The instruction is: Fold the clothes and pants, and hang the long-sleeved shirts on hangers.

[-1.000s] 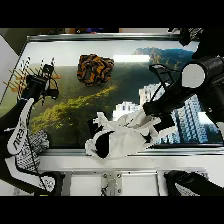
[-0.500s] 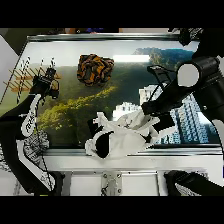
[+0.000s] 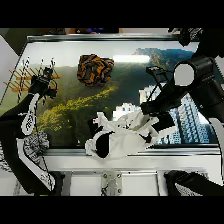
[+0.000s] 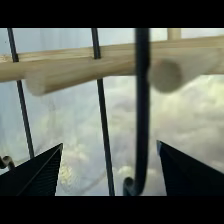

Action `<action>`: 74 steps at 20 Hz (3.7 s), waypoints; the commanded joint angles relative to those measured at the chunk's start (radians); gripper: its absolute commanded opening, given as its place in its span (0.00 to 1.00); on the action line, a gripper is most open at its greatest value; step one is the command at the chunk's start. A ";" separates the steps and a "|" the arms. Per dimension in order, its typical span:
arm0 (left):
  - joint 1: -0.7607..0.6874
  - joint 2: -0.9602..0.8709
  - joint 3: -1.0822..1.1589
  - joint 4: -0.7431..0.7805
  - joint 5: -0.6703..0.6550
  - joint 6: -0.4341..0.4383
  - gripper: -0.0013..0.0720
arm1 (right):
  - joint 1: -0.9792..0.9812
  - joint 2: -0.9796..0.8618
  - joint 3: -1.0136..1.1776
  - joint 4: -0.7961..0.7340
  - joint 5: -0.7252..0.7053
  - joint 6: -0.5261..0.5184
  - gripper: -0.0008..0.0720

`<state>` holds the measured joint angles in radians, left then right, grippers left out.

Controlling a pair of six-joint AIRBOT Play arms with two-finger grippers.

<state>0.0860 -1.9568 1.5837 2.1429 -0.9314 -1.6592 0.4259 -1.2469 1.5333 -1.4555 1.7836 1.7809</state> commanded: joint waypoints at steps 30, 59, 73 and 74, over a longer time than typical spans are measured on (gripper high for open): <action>-0.044 0.216 0.001 -0.075 -0.134 -0.013 0.04 | 0.000 0.000 0.000 0.000 0.002 0.000 0.04; 0.018 0.590 -0.008 -1.169 -0.885 1.294 0.04 | -0.001 0.034 0.039 0.000 0.005 0.016 0.04; 0.071 0.685 -0.460 -1.178 -0.826 1.708 0.04 | -0.072 0.033 0.084 0.000 0.028 0.057 0.04; 0.058 0.702 -0.498 -1.178 -0.813 1.728 0.04 | -0.082 0.034 0.084 0.000 0.030 0.064 0.04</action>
<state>0.1658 -1.2980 1.1774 0.9661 -1.7817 0.0113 0.3695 -1.2140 1.6154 -1.4555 1.8076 1.8343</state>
